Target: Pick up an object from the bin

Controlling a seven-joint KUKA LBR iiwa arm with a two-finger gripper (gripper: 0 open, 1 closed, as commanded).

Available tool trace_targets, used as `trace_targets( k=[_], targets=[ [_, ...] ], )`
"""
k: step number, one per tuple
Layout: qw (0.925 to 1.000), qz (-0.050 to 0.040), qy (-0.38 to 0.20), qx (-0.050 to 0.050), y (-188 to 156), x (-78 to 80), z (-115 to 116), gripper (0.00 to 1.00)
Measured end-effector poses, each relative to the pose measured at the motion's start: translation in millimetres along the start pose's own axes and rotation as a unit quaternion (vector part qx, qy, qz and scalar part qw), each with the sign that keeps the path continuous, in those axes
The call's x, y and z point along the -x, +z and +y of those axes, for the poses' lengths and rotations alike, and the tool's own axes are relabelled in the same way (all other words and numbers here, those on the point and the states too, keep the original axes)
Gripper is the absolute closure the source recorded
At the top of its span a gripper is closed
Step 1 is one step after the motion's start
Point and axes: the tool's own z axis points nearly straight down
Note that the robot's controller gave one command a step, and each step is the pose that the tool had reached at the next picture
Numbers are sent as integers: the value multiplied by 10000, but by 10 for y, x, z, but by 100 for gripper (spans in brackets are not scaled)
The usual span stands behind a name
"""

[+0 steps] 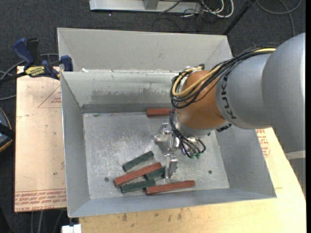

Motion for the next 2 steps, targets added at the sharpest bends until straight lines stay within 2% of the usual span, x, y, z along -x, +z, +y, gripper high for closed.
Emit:
trace_targets(
  k=[1, 2],
  targets=[
    [9994, -13, -337, 17, -56, -133, 542, 100],
    [9994, -13, -337, 17, -56, -133, 542, 100]
  ],
)
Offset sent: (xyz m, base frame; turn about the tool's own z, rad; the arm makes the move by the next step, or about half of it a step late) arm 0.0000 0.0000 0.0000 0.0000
